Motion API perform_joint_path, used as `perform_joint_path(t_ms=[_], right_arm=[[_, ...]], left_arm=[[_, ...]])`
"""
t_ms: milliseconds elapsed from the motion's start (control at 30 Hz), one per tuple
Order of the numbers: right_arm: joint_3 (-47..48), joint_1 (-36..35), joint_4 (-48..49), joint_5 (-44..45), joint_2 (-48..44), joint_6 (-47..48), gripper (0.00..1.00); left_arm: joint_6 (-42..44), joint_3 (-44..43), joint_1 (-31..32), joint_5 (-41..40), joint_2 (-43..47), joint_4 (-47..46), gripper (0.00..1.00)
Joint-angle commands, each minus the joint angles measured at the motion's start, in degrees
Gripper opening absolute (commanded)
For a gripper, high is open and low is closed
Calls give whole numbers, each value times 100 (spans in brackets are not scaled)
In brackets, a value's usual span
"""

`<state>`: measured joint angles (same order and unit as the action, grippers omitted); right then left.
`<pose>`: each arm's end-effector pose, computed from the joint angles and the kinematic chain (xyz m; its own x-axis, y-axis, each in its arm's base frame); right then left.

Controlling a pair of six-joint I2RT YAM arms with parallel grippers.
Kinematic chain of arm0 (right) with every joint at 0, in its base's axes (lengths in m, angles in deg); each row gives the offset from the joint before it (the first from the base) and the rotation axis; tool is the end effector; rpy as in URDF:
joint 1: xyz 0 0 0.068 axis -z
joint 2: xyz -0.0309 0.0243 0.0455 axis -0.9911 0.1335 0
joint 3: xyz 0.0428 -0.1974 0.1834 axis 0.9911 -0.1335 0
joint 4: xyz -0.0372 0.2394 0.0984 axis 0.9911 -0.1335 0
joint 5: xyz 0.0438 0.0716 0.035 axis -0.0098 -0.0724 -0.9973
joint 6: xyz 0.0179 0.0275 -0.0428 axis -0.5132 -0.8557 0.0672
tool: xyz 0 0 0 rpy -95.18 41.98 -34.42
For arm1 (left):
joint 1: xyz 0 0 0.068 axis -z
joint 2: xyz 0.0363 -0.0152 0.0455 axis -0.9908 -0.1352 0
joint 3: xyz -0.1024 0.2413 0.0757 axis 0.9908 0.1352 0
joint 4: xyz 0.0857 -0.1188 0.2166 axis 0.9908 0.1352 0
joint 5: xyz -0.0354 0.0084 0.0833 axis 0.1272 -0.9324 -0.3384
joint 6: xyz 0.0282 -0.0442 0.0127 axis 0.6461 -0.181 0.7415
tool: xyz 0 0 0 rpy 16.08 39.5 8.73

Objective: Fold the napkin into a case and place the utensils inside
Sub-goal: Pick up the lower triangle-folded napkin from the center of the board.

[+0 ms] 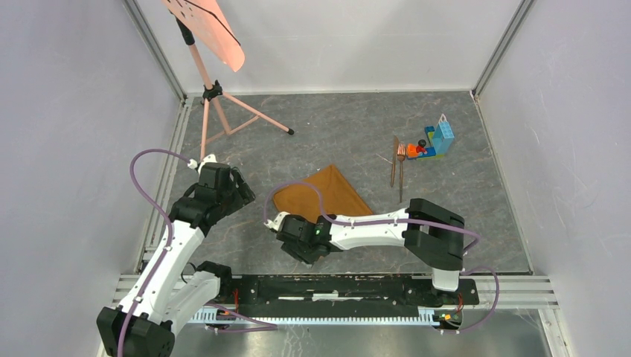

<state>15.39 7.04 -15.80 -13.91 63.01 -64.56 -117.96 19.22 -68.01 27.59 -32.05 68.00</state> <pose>0.0990 0.3545 0.1598 -0.5179 -0.7515 -0.4087 -0.8175 0.5755 -0.0225 0.1635 -0.0348 0.2642 -0.6445 -0.4845 -0.5915 -0.3699 0.8746 -0.3134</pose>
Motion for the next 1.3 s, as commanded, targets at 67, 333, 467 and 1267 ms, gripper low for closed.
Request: perform_joint_path(t_ms=[67,333,467,1267], right_arm=[[-408,16,388,305,254,-147,36],[-682,122,967,338,-254,163,0],[-955,263,1572,59,-913,226,0],[-3293,1874,4377,-2724,-2892,-816,0]], left_arm=[[-95,-34,-33,-1,-18,-101,80],[-138,28,-31,349,-240,-207,81],[-194,143,-33,1082,-442,-565,89],[-2753,1096,-34,2582,-3545,-4208,85]])
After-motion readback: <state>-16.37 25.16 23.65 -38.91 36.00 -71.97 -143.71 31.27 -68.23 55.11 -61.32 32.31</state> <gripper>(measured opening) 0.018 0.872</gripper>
